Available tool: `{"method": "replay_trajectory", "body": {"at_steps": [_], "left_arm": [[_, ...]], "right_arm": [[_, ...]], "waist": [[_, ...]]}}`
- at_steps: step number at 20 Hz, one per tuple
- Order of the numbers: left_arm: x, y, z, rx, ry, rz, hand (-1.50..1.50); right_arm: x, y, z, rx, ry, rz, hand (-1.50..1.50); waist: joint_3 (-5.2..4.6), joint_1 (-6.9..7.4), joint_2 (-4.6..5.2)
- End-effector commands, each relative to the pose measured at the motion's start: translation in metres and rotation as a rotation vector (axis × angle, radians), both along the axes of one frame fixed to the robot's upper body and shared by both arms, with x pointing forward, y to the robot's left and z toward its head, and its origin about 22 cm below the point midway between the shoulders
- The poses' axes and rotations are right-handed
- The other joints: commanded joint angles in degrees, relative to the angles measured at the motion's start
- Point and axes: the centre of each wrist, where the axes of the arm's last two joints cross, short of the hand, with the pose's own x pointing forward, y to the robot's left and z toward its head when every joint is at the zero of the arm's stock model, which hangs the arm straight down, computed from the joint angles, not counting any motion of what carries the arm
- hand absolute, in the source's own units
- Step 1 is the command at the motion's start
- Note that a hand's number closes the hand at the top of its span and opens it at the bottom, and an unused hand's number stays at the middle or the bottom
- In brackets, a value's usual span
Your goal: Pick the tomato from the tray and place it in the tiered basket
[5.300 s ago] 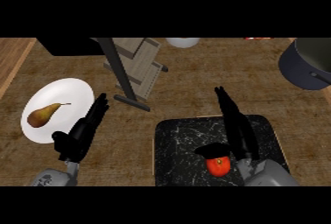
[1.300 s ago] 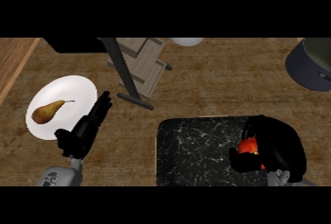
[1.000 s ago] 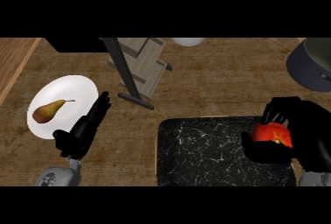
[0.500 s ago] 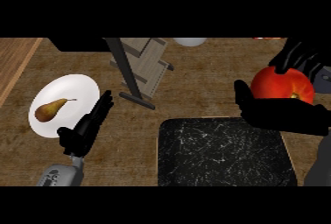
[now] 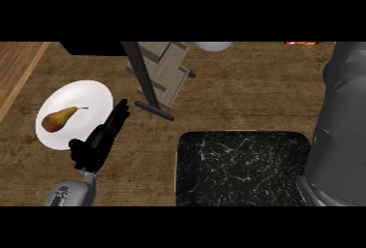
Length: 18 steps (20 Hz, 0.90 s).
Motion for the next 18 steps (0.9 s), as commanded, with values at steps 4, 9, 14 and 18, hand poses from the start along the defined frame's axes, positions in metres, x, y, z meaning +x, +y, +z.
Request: {"method": "replay_trajectory", "body": {"at_steps": [4, 9, 14, 18], "left_arm": [[0.008, 0.001, 0.014, -0.016, -0.021, -0.009, 0.0], [0.002, 0.005, 0.001, 0.002, -0.006, -0.017, 0.0], [0.006, -0.009, 0.006, 0.013, -0.024, -0.046, 0.0], [0.017, -0.002, 0.01, -0.008, -0.045, -0.034, 0.0]], "right_arm": [[0.039, 0.052, 0.045, 0.051, 0.144, -0.096, 1.5], [0.077, 0.066, 0.04, 0.051, 0.199, -0.067, 1.5], [0.107, 0.08, 0.027, 0.047, 0.229, -0.061, 1.5], [0.119, 0.089, 0.018, 0.069, 0.237, -0.036, 1.5]], "waist": [[0.03, 1.15, 0.43], [0.04, 0.95, 0.73], [-0.03, 2.66, 1.47], [-0.03, 2.22, 1.6]]}}
